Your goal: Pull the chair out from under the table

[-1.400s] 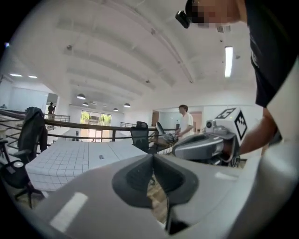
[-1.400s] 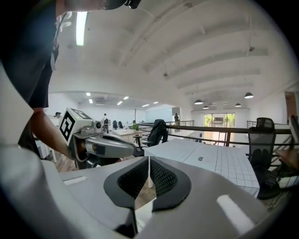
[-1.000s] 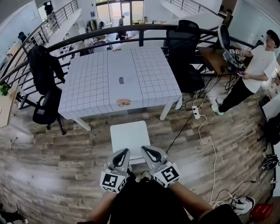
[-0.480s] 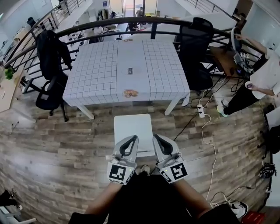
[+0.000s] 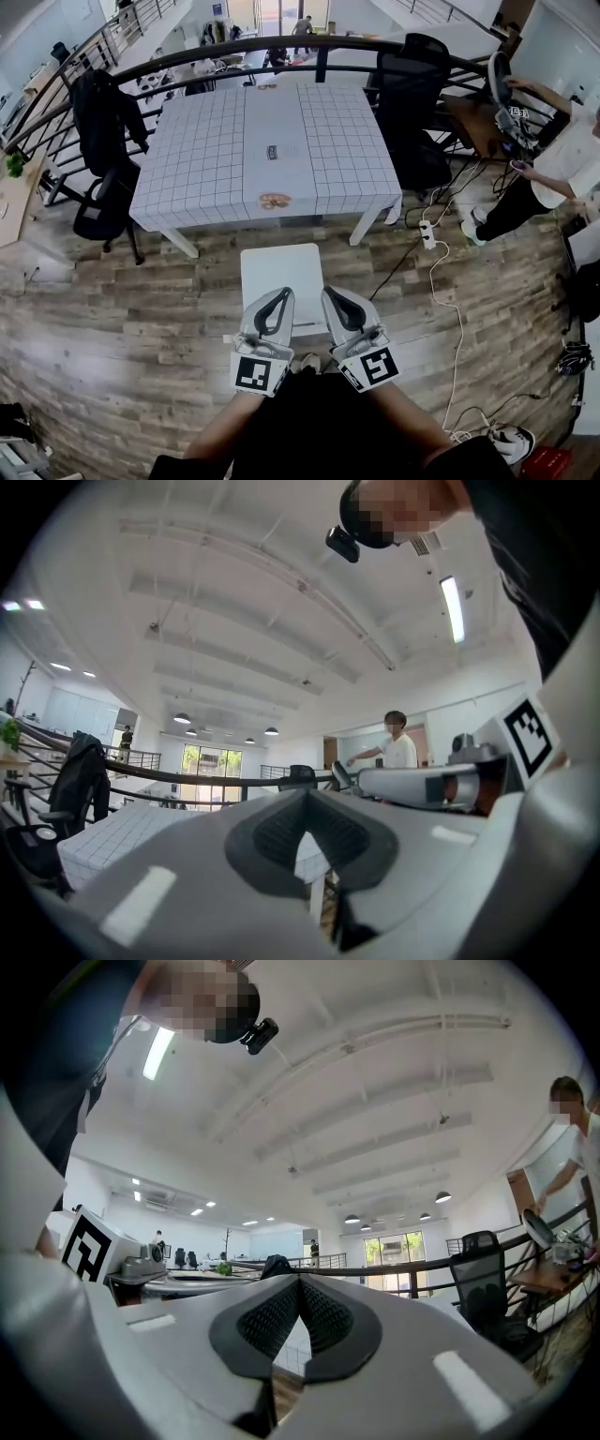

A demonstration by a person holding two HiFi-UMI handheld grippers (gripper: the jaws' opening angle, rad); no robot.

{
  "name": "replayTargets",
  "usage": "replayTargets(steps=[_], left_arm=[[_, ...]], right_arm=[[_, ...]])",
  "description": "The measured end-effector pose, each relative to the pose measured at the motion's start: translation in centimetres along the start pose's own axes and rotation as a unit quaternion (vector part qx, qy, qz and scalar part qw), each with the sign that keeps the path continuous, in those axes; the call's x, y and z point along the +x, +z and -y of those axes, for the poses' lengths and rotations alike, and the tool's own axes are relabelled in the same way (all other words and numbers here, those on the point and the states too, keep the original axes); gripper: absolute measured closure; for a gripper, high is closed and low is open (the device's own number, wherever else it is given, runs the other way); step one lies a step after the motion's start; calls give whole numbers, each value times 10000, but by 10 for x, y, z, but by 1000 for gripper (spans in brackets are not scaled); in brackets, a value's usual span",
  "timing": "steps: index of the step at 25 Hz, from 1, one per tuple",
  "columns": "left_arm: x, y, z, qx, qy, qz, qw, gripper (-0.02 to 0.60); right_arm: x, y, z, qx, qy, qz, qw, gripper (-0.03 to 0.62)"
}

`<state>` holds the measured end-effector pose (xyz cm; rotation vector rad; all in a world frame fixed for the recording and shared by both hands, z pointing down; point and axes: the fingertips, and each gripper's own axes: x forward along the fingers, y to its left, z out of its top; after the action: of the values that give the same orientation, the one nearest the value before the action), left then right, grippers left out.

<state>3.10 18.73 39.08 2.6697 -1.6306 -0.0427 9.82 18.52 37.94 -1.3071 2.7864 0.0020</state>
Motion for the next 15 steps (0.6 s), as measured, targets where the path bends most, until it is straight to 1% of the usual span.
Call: replayTargets(steps=[4, 6, 8, 10, 12, 15], left_arm=[[-4, 31, 11, 132, 133, -37, 9998, 571], [-9, 26, 9, 137, 178, -22, 9997, 571], [-9, 9, 4, 139, 201, 32, 9997, 571], [-2, 3, 9, 170, 225, 24, 9996, 571], [7, 21, 27, 235, 247, -48, 9994, 571], [8, 71, 44, 279, 308, -90, 9991, 571]], right_arm=[[-12, 32, 5, -50, -5, 82, 10000, 597], [-14, 29, 3, -58, 0, 125, 9999, 597], [-13, 15, 5, -96, -11, 165, 9998, 597], [-17, 10, 14, -62, -38, 198, 9998, 597], [-29, 30, 28, 27, -31, 234, 9997, 597], [-41, 80, 32, 72, 37, 264, 9996, 597]])
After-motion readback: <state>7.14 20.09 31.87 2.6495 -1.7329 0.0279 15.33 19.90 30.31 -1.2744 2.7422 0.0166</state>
